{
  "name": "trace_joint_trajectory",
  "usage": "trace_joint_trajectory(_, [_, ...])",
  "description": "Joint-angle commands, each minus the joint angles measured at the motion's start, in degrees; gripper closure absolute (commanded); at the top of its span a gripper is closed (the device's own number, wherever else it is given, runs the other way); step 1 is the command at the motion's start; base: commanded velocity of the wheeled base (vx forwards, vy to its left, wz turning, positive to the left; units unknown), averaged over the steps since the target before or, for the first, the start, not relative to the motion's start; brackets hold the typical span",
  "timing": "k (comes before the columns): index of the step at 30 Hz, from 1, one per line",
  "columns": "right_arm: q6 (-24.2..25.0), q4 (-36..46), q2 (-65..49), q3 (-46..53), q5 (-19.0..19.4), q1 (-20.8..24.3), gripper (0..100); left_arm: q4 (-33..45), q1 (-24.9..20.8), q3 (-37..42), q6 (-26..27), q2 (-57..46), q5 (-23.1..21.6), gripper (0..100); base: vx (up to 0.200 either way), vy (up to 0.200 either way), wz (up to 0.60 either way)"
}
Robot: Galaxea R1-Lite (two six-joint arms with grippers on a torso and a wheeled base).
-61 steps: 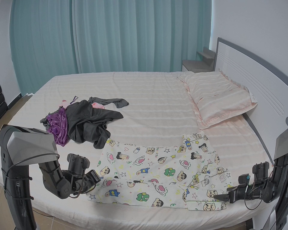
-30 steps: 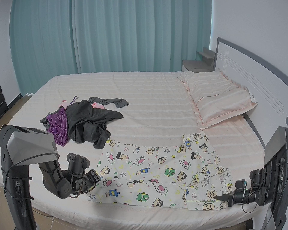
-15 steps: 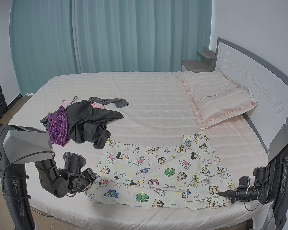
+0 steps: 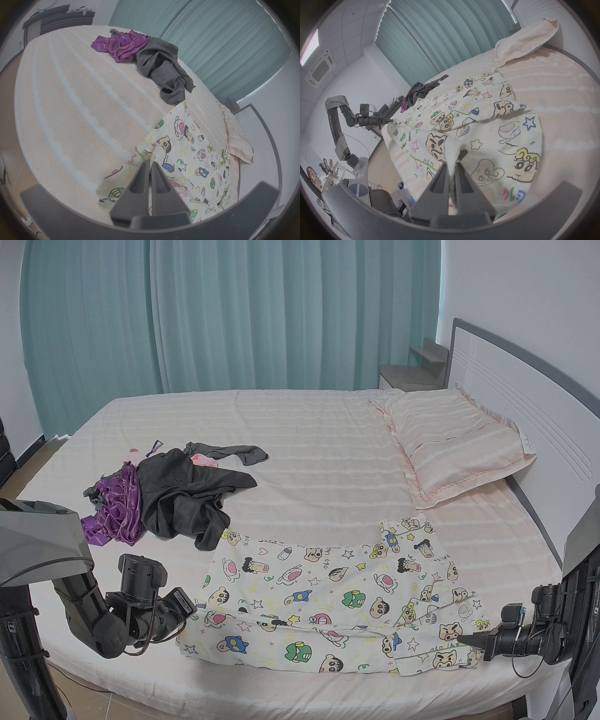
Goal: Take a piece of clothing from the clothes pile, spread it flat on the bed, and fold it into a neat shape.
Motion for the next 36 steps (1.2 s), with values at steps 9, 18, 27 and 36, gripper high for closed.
trace_joint_trajectory(9, [0.2,-0.8,-2.1,0.5,-1.1,0.4,100,1.0,-1.0,3.0,2.2,-1.7,-0.1,100,0.0,0.0,0.0])
trace_joint_trajectory(18, [0.6,-0.8,0.4,-2.9,-3.7,0.7,100,4.1,-0.5,1.2,2.3,0.4,-0.1,100,0.0,0.0,0.0])
trace_joint_trajectory(27, [3.8,-0.8,1.7,-7.1,-6.3,3.3,100,3.4,-0.5,-2.1,2.2,5.2,0.9,100,0.0,0.0,0.0])
trace_joint_trajectory(36, [4.3,-0.8,2.8,-10.2,-8.5,3.7,100,-1.5,-0.6,-4.1,2.2,9.5,4.2,100,0.0,0.0,0.0])
